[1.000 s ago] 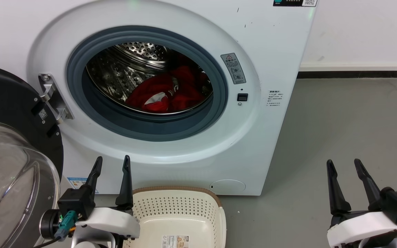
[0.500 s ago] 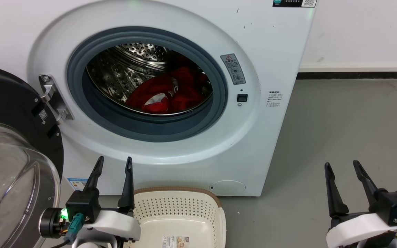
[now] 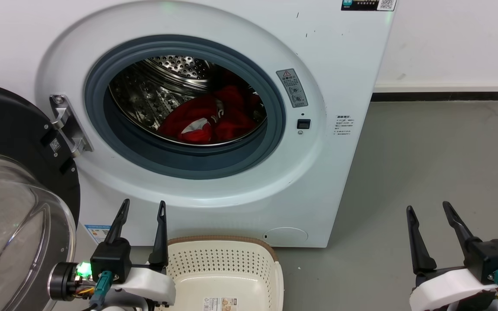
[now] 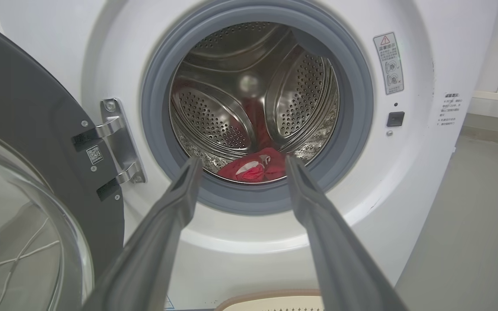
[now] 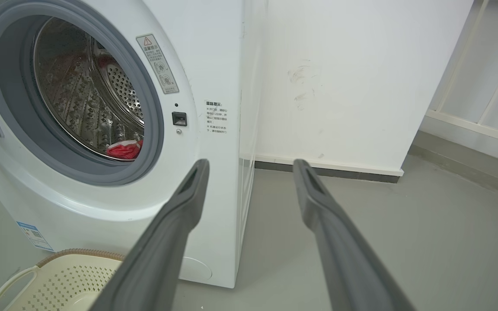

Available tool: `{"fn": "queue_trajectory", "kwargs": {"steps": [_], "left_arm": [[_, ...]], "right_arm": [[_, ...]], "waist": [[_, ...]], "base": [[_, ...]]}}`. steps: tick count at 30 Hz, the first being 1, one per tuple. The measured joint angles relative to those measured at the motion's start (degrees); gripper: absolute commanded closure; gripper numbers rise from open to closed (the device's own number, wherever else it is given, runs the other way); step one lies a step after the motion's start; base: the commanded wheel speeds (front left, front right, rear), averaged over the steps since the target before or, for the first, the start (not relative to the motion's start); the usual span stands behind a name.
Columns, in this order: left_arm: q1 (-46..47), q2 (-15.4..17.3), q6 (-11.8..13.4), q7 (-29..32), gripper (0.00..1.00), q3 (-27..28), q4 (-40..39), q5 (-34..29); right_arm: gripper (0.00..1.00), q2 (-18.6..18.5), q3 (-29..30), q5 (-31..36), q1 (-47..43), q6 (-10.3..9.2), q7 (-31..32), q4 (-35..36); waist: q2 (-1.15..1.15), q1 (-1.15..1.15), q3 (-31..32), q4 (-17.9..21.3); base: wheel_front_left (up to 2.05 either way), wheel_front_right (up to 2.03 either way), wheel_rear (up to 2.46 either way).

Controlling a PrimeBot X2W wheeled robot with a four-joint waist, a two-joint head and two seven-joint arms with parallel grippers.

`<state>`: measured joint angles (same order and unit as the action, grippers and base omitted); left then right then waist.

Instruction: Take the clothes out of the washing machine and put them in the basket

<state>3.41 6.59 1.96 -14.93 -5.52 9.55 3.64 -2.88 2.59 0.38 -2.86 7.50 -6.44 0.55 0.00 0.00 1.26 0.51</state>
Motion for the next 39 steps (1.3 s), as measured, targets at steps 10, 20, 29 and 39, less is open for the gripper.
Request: {"fn": "queue_trajectory", "kwargs": {"steps": [10, 20, 29, 39], "left_arm": [[0.0, -0.1, 0.1, -0.1, 0.0, 0.2, 1.2, 0.5], [0.0, 0.6, 0.1, -0.1, 0.0, 1.0, 2.3, 1.2], [9.1, 3.6, -1.1, 2.8, 0.0, 2.7, 6.1, 2.9], [25.7, 9.3, -3.0, 9.9, 0.0, 3.8, 12.7, 3.3]], "right_arm": [[0.0, 0.0, 0.2, -0.7, -0.1, 0.0, 0.4, -0.7], [0.0, 0.0, -1.4, -1.1, 0.3, 0.01, 0.4, -0.5], [0.0, 0.0, -2.6, -2.0, 2.5, 0.01, 0.5, 1.3], [0.0, 0.0, -4.4, -4.0, 7.2, 0.01, -1.4, 1.1]], "waist": [[0.0, 0.0, 0.1, 0.0], [0.0, 0.0, -0.2, 2.0], [0.0, 0.0, -4.1, 5.5], [0.0, -0.01, -13.3, 9.8]], "base": [[0.0, 0.0, 0.0], [0.0, 0.0, 0.0], [0.0, 0.0, 0.0], [0.0, 0.0, 0.0]]}}
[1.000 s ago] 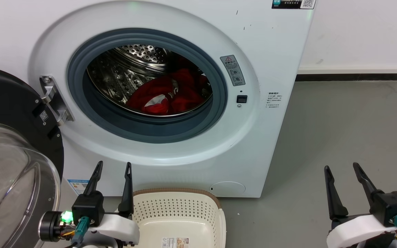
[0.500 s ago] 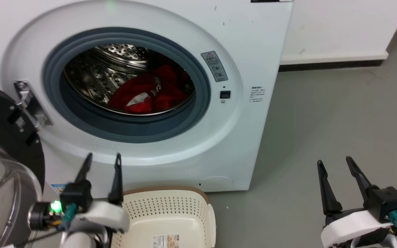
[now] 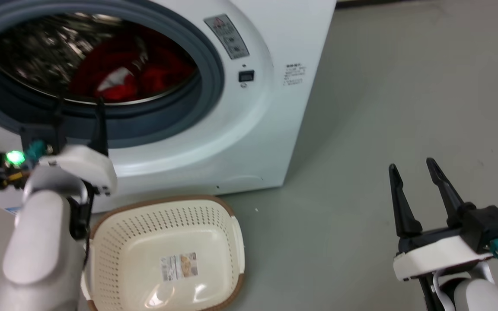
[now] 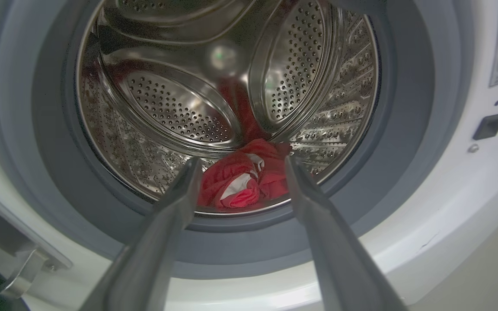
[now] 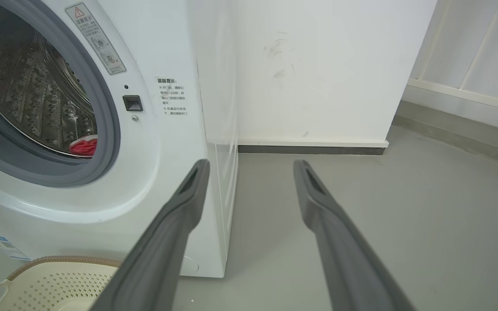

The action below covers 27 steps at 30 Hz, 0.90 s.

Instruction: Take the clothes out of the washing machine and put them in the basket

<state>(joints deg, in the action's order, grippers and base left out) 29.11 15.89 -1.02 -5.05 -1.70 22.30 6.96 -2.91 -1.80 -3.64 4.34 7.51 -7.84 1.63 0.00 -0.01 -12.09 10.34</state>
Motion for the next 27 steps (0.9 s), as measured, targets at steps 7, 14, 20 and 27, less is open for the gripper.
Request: {"fn": "queue_trajectory", "kwargs": {"steps": [7, 14, 20, 27], "left_arm": [[10.5, 2.9, -1.5, 4.3, 0.0, -1.3, 5.0, -1.3], [21.7, 7.2, -3.1, 9.4, 0.0, -2.4, 11.3, -2.4], [31.0, 12.3, -4.6, 14.7, 0.0, -3.1, 17.1, -2.9], [41.2, 17.6, -6.1, 22.1, 0.0, -6.6, 20.9, -4.2]], "right_arm": [[0.0, 0.0, -1.8, -1.6, 4.0, 0.0, -2.4, -2.0], [0.0, 0.0, -3.3, -3.6, 7.4, 0.0, -4.4, -4.0], [0.0, 0.0, -5.0, -5.3, 9.5, 0.0, -5.8, -5.7], [0.0, -0.1, -6.6, -8.1, 11.2, 0.0, -6.8, -7.6]], "waist": [[0.0, 0.0, -7.4, 3.2], [0.0, -0.01, -14.3, 6.6], [0.0, -0.01, -19.5, 9.4], [0.0, -0.01, -25.1, 12.5]], "base": [[0.0, 0.0, 0.0], [0.0, 0.0, 0.0], [0.0, 0.0, 0.0], [0.0, 0.0, 0.0]]}}
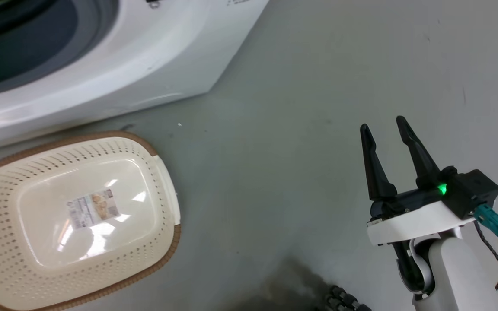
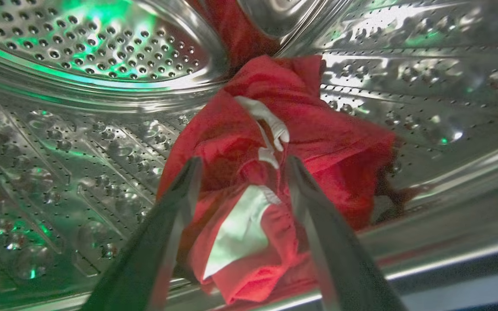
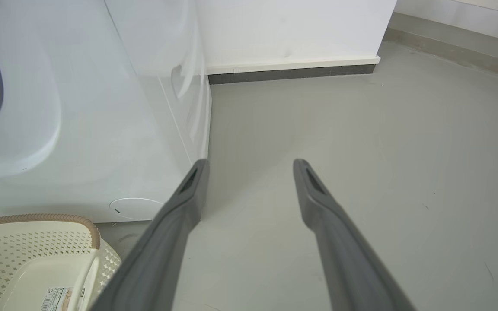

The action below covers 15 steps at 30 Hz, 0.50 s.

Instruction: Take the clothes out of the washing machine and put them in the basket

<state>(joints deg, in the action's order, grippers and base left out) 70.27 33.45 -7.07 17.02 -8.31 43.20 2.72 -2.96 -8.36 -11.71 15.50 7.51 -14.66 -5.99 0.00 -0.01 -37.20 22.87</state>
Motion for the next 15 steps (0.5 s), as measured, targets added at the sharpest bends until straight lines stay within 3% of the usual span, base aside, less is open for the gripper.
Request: {"fn": "queue_trajectory", "kwargs": {"steps": [10, 15], "left_arm": [[8.7, 6.2, -0.3, 13.3, 0.0, -7.7, 1.1, 3.0], [10.4, 9.4, -0.3, 18.8, 0.0, -9.1, 0.5, 5.6]], "right_arm": [[0.0, 0.0, -1.8, -3.2, 2.6, 0.0, -0.4, -0.3], [0.0, 0.0, -2.4, -4.2, 3.2, 0.0, -0.4, 0.4]], "waist": [[0.0, 0.0, -6.5, 3.1], [0.0, 0.0, -8.6, 3.9]], "base": [[0.0, 0.0, 0.0], [0.0, 0.0, 0.0]]}}
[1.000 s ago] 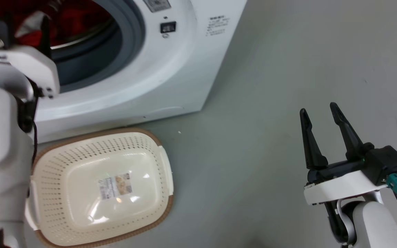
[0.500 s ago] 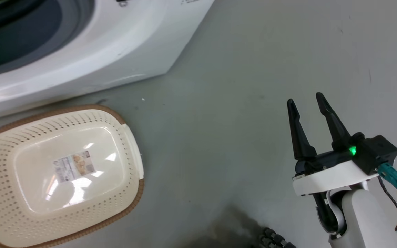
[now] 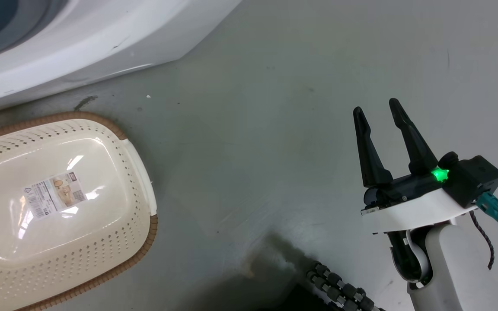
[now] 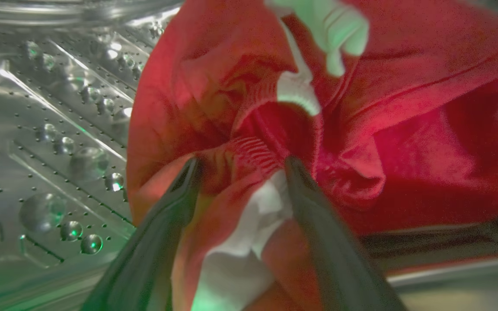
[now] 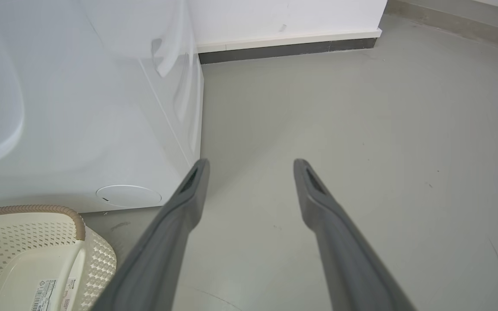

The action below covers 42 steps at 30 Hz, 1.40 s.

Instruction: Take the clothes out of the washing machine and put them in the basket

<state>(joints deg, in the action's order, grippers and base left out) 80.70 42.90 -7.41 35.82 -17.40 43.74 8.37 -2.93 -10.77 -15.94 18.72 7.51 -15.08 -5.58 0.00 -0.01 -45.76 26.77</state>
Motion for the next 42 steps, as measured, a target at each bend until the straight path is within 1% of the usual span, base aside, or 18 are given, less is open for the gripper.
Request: {"fn": "queue_trajectory", "kwargs": {"steps": [6, 7, 8, 9, 12, 15, 18, 19, 22, 23, 29, 34, 38, 41, 42], "left_arm": [[0.6, 2.5, 0.0, 5.5, 0.0, -1.0, -1.5, 2.8], [0.6, 2.7, 0.0, 7.1, 0.54, -1.0, -1.4, 3.4], [0.8, 2.8, 0.0, 8.3, 0.74, -1.1, -1.5, 3.9], [1.1, 3.0, 0.0, 9.1, 1.0, -1.0, -1.6, 4.2], [1.3, 3.3, 0.3, 9.3, 1.0, -0.7, -2.3, 4.9], [1.2, 3.8, 1.5, 6.2, 1.0, -0.4, -3.1, 4.5], [0.8, 3.9, 2.9, 1.7, 1.0, -0.1, -3.3, 4.4], [0.4, 3.5, 4.0, -4.4, 1.0, 0.5, -3.1, 4.4], [0.0, 2.7, 4.6, -10.5, 1.0, 0.7, -1.9, 4.5], [-0.2, 2.2, 4.8, -12.5, 1.0, 0.6, -1.4, 4.5], [-3.7, -1.7, 7.5, -23.8, 1.0, 1.3, 2.7, 5.6], [-8.2, -4.5, 8.5, -32.3, 1.0, 2.5, 5.4, 7.8], [-12.7, -6.7, 9.4, -38.7, 1.0, 3.4, 7.4, 9.5], [-16.5, -8.4, 9.5, -43.2, 1.0, 4.4, 8.5, 11.1], [-20.6, -10.4, 9.7, -46.5, 1.0, 4.9, 9.3, 12.4]], "right_arm": [[0.0, 0.0, -0.2, -0.4, 0.1, 0.0, 0.0, 0.2], [0.0, 0.0, -0.3, -0.5, 0.1, 0.0, 0.0, 0.2], [0.0, 0.0, -0.4, -0.8, 0.1, 0.0, 0.0, 0.2], [0.0, 0.0, -0.4, -0.8, 0.2, 0.0, 0.0, 0.2], [0.0, 0.0, -0.6, -1.2, 0.4, 0.0, 0.0, 0.2], [0.0, 0.0, -0.8, -1.7, 0.7, 0.0, 0.0, 0.1], [0.0, 0.0, -0.8, -1.8, 0.7, 0.0, 0.0, 0.0], [0.0, 0.0, -0.8, -1.8, 1.0, 0.0, 0.0, -0.2], [0.0, 0.0, -0.5, -1.7, 1.2, 0.0, 0.0, -0.2], [0.0, 0.0, -0.4, -1.7, 1.2, 0.0, 0.0, -0.3], [0.0, 0.0, 0.3, -1.6, 1.2, 0.0, 0.0, -0.7], [0.0, 0.0, 0.8, -1.1, 0.9, 0.0, 0.0, -1.6], [0.0, 0.0, 1.2, -0.3, 0.0, 0.0, 0.0, -2.3], [0.0, 0.0, 1.7, 0.3, -1.1, 0.0, 0.0, -3.0], [0.0, 0.1, 2.0, 1.1, -2.5, 0.0, 0.0, -3.8]], "waist": [[0.0, 0.0, -1.3, 0.4], [0.0, 0.0, -1.4, 0.4], [0.0, 0.0, -1.5, 0.4], [0.0, 0.0, -1.6, 0.5], [0.0, 0.0, -1.8, 0.6], [0.0, 0.0, -1.8, 0.7], [0.0, 0.0, -1.5, 0.7], [0.0, 0.01, -1.0, 0.5], [0.0, 0.01, -0.3, 0.4], [0.0, 0.01, -0.1, 0.3], [0.0, 0.01, 2.2, -0.5], [0.0, 0.01, 5.3, -1.1], [0.0, 0.01, 8.6, -1.6], [0.0, 0.01, 11.5, -2.1], [0.0, 0.01, 14.8, -2.8]], "base": [[0.0, 0.0, 0.0], [0.0, 0.0, 0.0], [0.0, 0.0, 0.0], [0.0, 0.0, 0.0], [0.0, 0.0, 0.0], [0.0, 0.0, 0.0], [0.0, 0.0, 0.0], [0.0, 0.0, 0.0], [0.0, 0.0, 0.0], [0.0, 0.0, 0.0], [0.0, 0.0, 0.0], [0.0, 0.0, 0.0], [0.0, 0.0, 0.0], [0.0, 0.0, 0.0], [0.0, 0.0, 0.0]]}}
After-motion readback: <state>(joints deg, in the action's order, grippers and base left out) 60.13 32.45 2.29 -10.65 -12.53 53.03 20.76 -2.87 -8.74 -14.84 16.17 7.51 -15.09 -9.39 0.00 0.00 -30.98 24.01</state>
